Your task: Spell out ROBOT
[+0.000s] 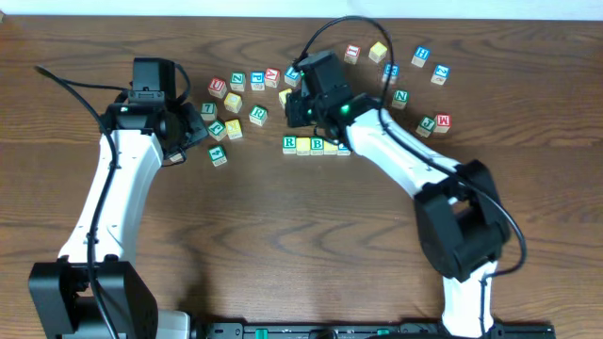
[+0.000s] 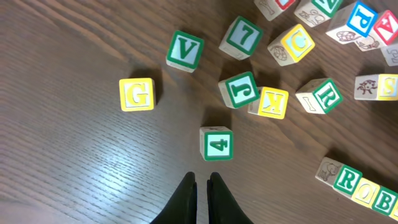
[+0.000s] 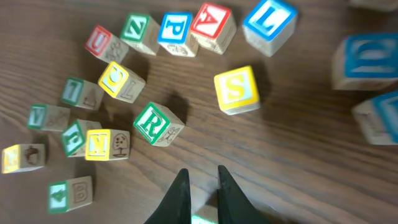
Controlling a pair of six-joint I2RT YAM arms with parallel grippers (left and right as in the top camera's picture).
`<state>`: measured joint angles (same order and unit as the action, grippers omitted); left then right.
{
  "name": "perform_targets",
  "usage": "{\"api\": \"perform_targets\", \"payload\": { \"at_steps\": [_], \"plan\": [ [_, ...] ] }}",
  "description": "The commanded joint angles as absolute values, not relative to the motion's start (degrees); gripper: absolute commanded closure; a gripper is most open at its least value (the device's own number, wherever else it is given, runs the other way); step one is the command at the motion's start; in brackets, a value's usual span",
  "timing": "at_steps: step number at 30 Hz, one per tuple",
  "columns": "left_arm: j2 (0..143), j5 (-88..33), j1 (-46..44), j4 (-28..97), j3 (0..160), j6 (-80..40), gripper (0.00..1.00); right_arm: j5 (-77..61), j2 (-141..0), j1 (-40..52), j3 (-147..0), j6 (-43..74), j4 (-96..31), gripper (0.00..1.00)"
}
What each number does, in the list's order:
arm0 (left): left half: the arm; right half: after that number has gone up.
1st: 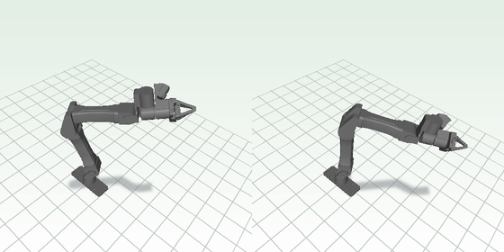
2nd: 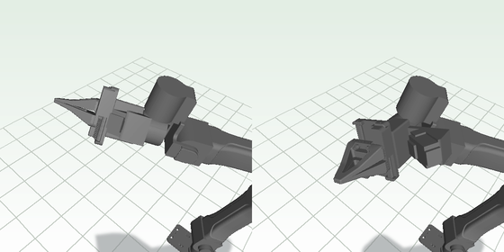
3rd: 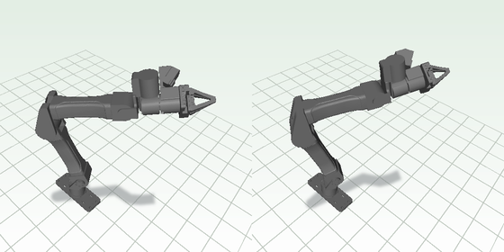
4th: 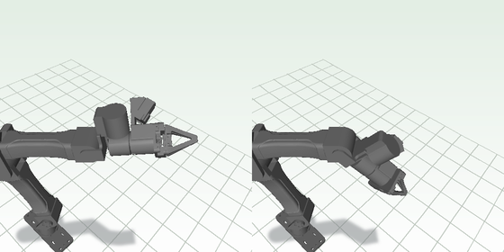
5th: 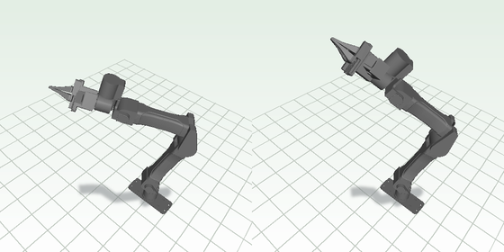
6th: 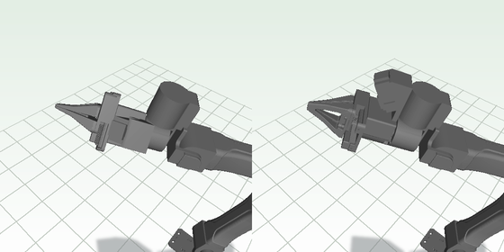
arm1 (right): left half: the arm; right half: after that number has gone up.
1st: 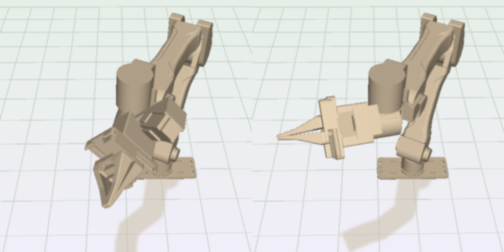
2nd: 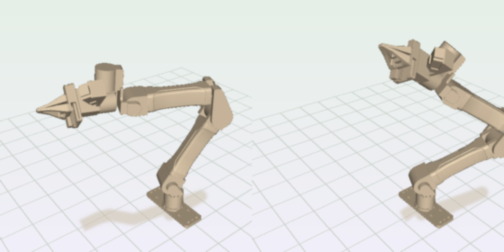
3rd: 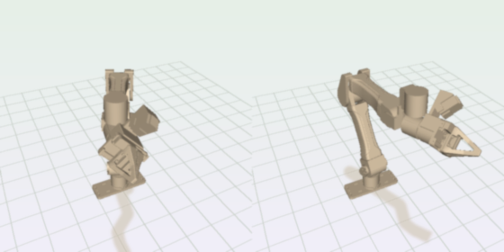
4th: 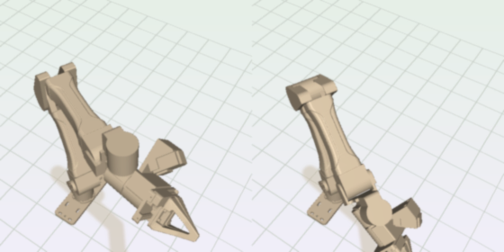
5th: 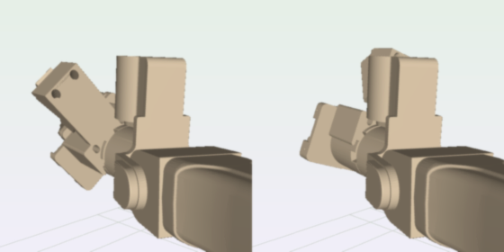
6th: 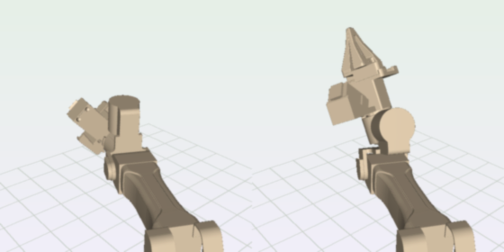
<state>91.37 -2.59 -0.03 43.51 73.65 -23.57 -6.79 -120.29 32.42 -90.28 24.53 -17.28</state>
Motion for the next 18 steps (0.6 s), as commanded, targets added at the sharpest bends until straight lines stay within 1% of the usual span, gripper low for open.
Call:
{"api": "perform_targets", "payload": {
  "at_steps": [1, 11, 18],
  "plan": [
    [90.6, -1.7, 0.2, 43.7, 73.7, -23.3, 0.91, -5.9, -124.0, 34.0, -90.8, 26.2, -15.2, 0.91],
    [90.6, -1.7, 0.2, 44.0, 72.6, -23.3, 0.91, -6.0, -125.7, 34.3, -90.8, 26.3, -15.2, 0.91],
    [90.6, -1.7, 0.2, 44.1, 72.6, -23.3, 0.91, -5.9, -125.7, 35.0, -90.8, 26.3, -17.6, 0.94]
  ]
}}
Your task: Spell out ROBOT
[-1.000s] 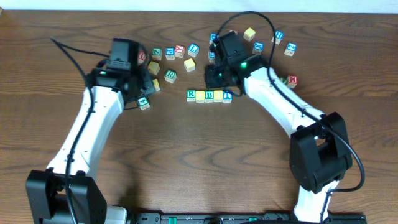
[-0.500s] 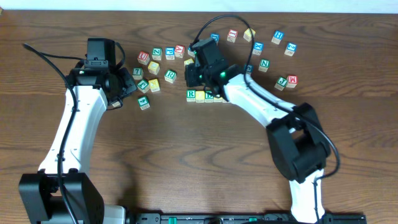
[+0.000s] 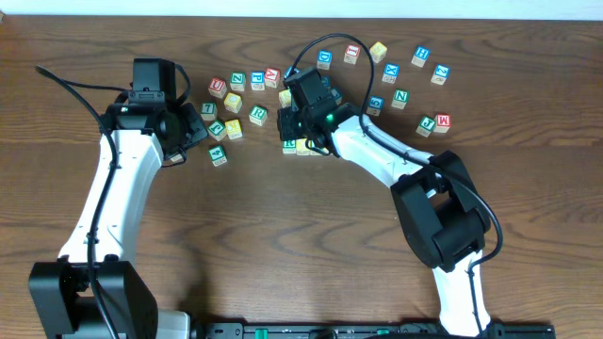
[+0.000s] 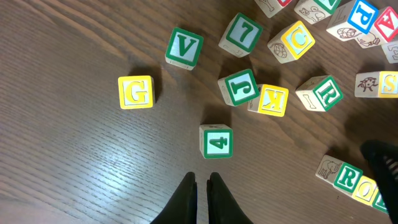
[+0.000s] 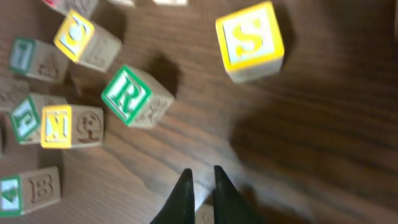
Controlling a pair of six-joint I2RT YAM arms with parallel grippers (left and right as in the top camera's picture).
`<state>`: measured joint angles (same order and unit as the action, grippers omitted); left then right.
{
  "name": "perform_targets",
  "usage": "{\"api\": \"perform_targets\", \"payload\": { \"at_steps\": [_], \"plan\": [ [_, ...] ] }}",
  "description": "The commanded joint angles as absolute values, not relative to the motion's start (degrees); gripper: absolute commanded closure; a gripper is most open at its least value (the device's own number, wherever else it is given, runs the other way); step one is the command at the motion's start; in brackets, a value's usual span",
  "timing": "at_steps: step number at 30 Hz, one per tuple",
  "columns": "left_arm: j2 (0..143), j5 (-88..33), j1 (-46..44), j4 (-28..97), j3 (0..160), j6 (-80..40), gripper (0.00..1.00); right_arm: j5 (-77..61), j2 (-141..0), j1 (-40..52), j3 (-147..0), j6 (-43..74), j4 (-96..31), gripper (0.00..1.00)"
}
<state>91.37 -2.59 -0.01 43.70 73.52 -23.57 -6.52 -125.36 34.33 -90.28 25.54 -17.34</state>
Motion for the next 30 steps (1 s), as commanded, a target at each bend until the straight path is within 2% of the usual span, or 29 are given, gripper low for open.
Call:
{"api": "perform_targets", "payload": {
  "at_steps": [1, 10, 30],
  "plan": [
    [90.6, -1.7, 0.2, 44.1, 72.6, -23.3, 0.91, -5.9, -125.7, 35.0, -90.8, 26.3, -17.7, 0.95],
    [90.6, -1.7, 0.2, 44.1, 72.6, -23.2, 0.91, -5.5, -125.7, 35.1, -90.8, 27.7, -19.3, 0.99],
    [90.6, -1.7, 0.2, 44.1, 72.6, -23.2, 0.91, -5.5, -125.7, 35.3, -90.8, 28.3, -21.5, 0.99]
  ]
}}
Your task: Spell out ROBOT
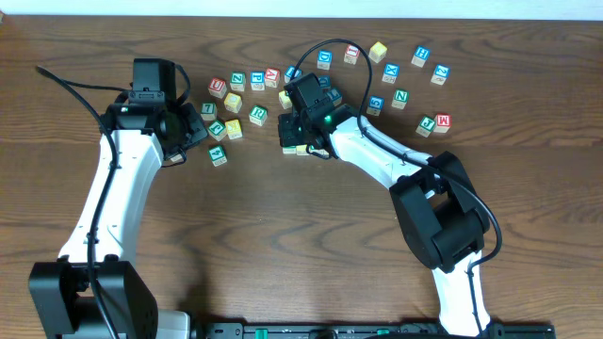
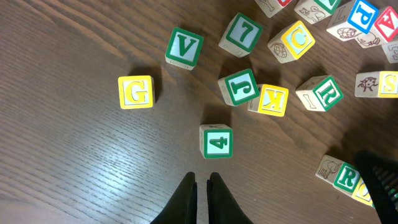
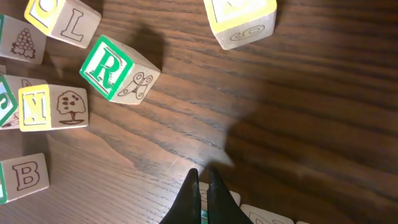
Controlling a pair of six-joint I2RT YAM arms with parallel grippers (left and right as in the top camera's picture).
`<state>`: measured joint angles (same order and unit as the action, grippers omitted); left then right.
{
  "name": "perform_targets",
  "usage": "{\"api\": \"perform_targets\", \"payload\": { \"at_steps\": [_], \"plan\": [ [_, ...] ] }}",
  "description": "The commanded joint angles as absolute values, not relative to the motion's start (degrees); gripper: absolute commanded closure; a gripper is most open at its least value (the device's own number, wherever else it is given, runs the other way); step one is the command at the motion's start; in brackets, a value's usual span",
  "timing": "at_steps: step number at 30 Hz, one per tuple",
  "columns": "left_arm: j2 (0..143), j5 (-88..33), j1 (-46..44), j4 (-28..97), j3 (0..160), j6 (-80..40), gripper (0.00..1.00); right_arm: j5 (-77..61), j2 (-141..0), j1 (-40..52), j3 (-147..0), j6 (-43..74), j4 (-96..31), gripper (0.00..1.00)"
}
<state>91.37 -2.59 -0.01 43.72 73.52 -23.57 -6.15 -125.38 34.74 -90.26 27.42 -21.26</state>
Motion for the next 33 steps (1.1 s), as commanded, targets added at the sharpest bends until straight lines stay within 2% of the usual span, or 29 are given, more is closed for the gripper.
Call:
{"api": "perform_targets", "payload": {
  "at_steps": [1, 33],
  "plan": [
    [90.6, -1.7, 0.2, 44.1, 72.6, -23.2, 0.91, -5.5, -125.7, 35.3, -90.8, 28.3, -21.5, 0.99],
    [90.6, -1.7, 0.2, 44.1, 72.6, -23.2, 0.91, -6.2, -125.7, 35.4, -90.8, 28.7, -22.6, 0.99]
  ]
}}
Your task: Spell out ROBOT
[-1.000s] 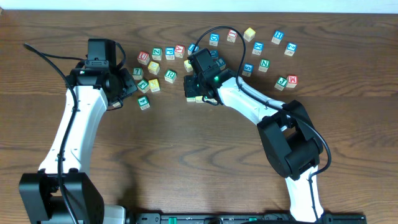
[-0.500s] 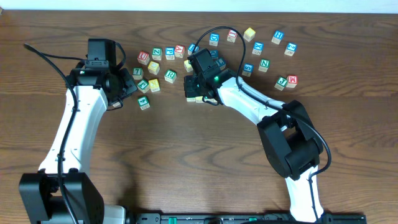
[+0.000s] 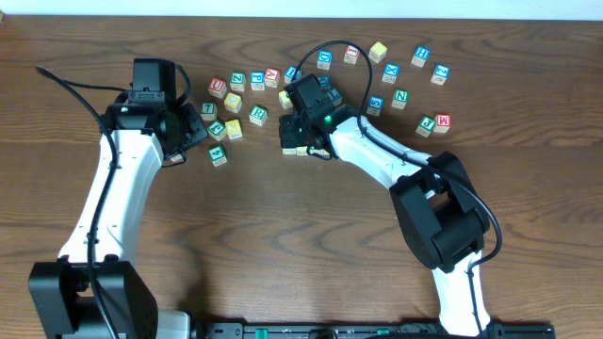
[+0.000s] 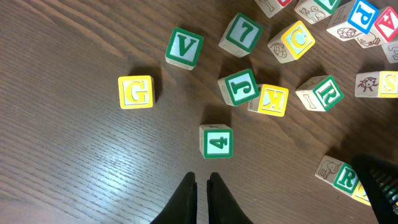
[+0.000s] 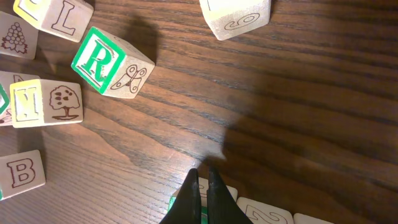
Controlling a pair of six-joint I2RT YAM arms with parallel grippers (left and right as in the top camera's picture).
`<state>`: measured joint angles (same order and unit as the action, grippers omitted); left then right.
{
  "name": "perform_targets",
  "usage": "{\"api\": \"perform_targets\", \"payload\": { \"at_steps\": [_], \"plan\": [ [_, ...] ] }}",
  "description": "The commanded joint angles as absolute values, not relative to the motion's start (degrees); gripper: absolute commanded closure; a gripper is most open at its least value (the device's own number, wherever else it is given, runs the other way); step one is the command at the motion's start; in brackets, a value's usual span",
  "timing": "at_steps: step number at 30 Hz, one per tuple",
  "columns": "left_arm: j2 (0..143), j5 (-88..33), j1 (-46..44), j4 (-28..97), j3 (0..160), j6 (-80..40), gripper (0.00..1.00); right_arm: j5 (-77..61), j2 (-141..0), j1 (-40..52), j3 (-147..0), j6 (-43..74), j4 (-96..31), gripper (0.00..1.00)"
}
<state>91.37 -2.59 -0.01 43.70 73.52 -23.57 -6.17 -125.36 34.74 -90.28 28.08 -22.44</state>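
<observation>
A row of blocks lies at mid-table; its left end, a green R block (image 4: 345, 178), shows in the left wrist view. My right gripper (image 5: 202, 172) is shut with nothing in it, low over that green-edged end block (image 5: 184, 206); a pale numbered block (image 5: 268, 213) follows in the row. In the overhead view the right gripper (image 3: 295, 141) hides most of the row. A second, loose green R block (image 5: 99, 59) lies ahead to the left. My left gripper (image 4: 202, 178) is shut and empty just short of the green 4 block (image 4: 216, 142).
Loose letter blocks are scattered along the back of the table: yellow S (image 3: 285, 97), K (image 4: 272, 101), J (image 4: 239, 87), C (image 4: 292, 42), V (image 4: 185, 47), G (image 4: 136, 93), and red and blue ones further right (image 3: 441, 121). The bare wooden table (image 3: 283, 235) stretches toward the front.
My right gripper has edged slightly further over the row's left end and stays shut. The left arm and the loose blocks have not moved.
My right gripper stood slightly parted above the loose blocks behind the row, with R, O, B in plain sight. Then it was narrower and lower over the row's left end. Then it was shut there, as it is now. The left gripper stayed shut by the 4 block.
</observation>
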Motion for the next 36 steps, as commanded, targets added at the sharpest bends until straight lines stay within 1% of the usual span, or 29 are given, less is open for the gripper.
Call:
{"api": "perform_targets", "payload": {
  "at_steps": [1, 25, 27, 31, 36],
  "plan": [
    [90.6, -1.7, 0.2, 44.1, 72.6, -23.2, 0.91, -6.2, -125.7, 35.4, -90.8, 28.7, -22.6, 0.99],
    [90.6, -1.7, 0.2, 44.0, 72.6, -23.2, 0.91, -6.1, -125.7, 35.4, -90.8, 28.7, -22.9, 0.99],
    [90.6, -1.7, 0.2, 43.9, 72.6, -23.2, 0.91, -6.1, -125.7, 35.2, -90.8, 28.7, -22.7, 0.98],
    [90.6, -1.7, 0.2, 43.7, 72.6, -23.2, 0.91, -5.9, -125.6, 34.4, -90.8, 28.7, -19.7, 0.91],
    [90.6, -1.7, 0.2, 43.4, 72.6, -23.2, 0.91, -8.5, -125.0, 33.0, -90.9, 26.9, -18.4, 0.90]
  ]
}}
